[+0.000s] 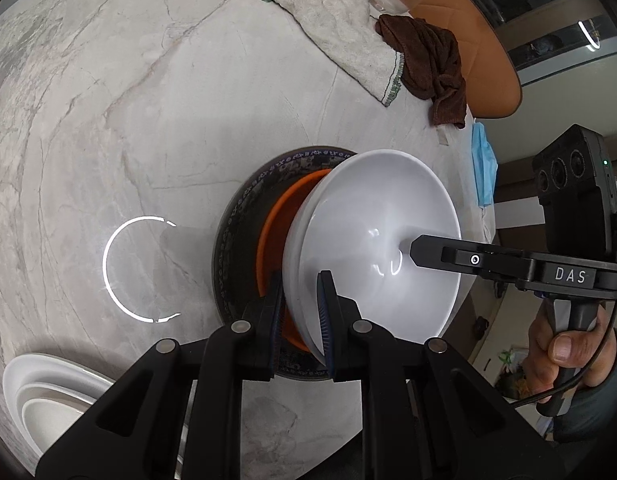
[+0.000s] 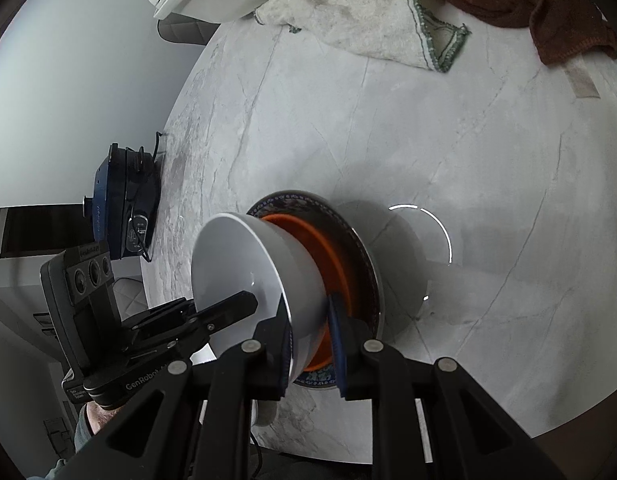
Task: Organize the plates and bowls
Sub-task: 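Lower the white bowl into the orange bowl and open both grippers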
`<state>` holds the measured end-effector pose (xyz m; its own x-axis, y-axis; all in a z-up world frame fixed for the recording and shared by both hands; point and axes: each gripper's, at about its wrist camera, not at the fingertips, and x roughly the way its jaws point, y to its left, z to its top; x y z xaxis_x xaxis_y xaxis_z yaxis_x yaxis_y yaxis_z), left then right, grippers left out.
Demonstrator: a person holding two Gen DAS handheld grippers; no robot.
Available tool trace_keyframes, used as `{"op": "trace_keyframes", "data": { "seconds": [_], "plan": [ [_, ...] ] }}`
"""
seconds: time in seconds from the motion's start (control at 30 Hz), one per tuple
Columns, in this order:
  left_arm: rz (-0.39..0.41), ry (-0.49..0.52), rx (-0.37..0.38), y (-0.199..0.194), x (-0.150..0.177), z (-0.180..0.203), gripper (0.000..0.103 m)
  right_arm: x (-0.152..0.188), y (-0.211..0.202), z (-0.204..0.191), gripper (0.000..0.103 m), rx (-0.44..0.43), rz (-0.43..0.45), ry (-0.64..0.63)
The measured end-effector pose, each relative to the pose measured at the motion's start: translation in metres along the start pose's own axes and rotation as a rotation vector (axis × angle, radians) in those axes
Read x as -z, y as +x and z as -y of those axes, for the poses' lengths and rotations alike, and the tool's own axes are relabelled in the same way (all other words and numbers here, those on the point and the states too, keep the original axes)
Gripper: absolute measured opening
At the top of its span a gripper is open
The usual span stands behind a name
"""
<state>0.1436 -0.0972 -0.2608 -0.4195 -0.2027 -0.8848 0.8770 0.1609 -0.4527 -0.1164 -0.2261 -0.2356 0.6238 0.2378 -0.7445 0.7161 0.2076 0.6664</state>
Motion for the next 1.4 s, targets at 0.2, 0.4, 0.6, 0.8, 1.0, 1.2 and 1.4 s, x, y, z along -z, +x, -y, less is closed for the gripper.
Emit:
{"op": "trace_keyframes", "data": {
  "seconds": [0.2,0.4,0.6,0.8,1.0,1.2,1.4],
  "plan": [
    [0.010,0.018,-0.030,0.003,-0.002,0.004,0.015,-0.001,-0.001,-0.003,0.019,0.027,0.010,-0.022],
    [0.019,0.016,-0.036,0.007,-0.002,0.006,0.015,0.001,-0.002,-0.015,0.018,0.125,0.028,-0.105],
    [0.021,0.021,-0.042,0.007,-0.002,0.006,0.015,0.006,0.004,-0.034,0.018,0.253,0.043,-0.222],
    [0.037,0.022,-0.051,0.006,-0.001,0.008,0.015,0.005,0.007,-0.041,0.018,0.301,0.050,-0.254],
    [0.079,-0.010,-0.033,0.000,0.001,0.001,0.019,0.002,0.010,-0.038,0.019,0.314,0.048,-0.239],
    [0.141,-0.014,0.027,-0.016,0.005,0.004,0.065,0.002,0.010,-0.037,0.031,0.294,0.063,-0.227],
    [0.131,0.020,0.034,-0.016,0.003,0.011,0.070,0.002,0.011,-0.042,0.031,0.325,0.071,-0.236]
  ]
}}
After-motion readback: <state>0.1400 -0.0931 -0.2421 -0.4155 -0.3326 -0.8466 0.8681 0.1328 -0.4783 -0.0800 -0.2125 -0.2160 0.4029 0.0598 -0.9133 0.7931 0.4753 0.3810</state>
